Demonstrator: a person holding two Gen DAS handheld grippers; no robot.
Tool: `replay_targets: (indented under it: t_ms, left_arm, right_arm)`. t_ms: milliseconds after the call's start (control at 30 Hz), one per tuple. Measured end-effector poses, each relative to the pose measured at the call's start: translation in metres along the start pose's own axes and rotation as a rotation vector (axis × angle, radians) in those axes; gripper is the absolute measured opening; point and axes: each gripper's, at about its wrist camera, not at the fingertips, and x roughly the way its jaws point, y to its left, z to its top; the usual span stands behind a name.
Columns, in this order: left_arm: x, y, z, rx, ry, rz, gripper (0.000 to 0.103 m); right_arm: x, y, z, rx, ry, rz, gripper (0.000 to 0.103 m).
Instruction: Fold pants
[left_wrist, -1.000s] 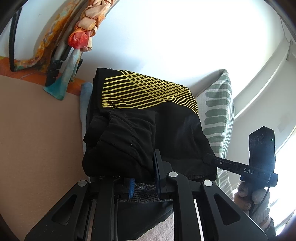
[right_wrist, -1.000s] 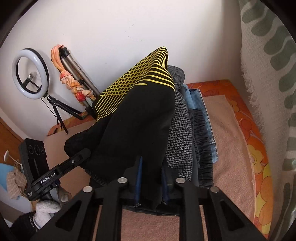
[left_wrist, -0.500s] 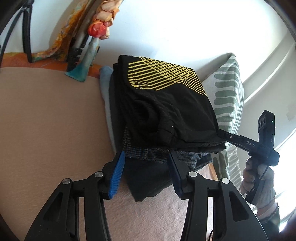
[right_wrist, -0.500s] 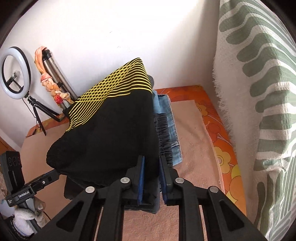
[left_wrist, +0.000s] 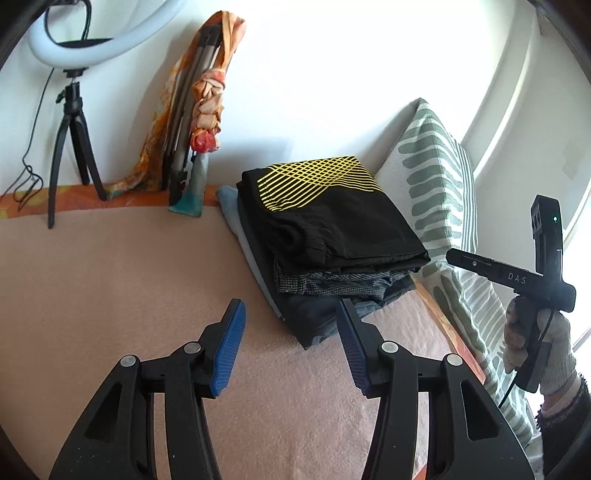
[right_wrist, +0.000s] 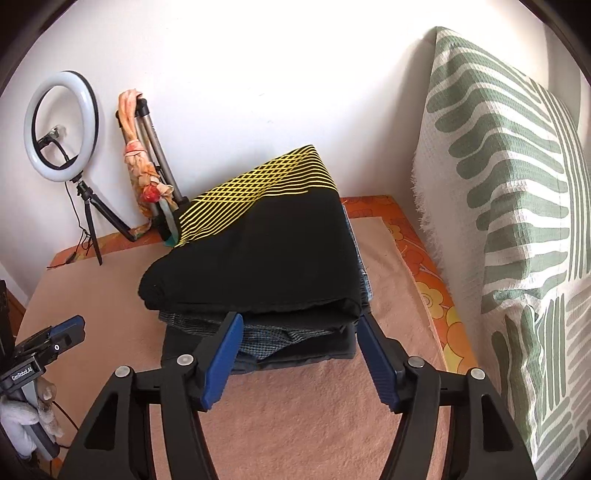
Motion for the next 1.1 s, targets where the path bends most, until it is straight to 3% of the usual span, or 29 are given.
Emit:
replay_targets:
  t_ms: [167,267,500,767,1100]
  left_arm:
    - [-0.033,-0.019,-0.004,0.086,-0.028,0.002,0.061]
    - [-0.051,-0.026,-0.008,0.108,-0.047,-0.009,0.07]
    - [-0.09,-0.032,-0.021,0.151,-0.08,0.007,0.078]
    - [-0.125,-0.034,-0.039,0.206,-0.109,0.073,0.083]
    - [-0.137,-0.039,-0.049,0.215,-0.113,0.12,0.084]
  right_arm:
    - [-0.036,0.029,-0.015,-0.013,-0.062,-0.015,0.078]
    - [-0.057,0.048,-0.025,-0.032,-0.112,-0.04,0.088]
    - [-0.091,0.097,-0.048,-0.099,-0.18,-0.075,0.099]
    - [-0.108,0.135,-0.069,-0.134,-0.232,-0.079,0.103]
    - [-0.109,0.154,-0.09,-0.118,-0.259,-0.058,0.103]
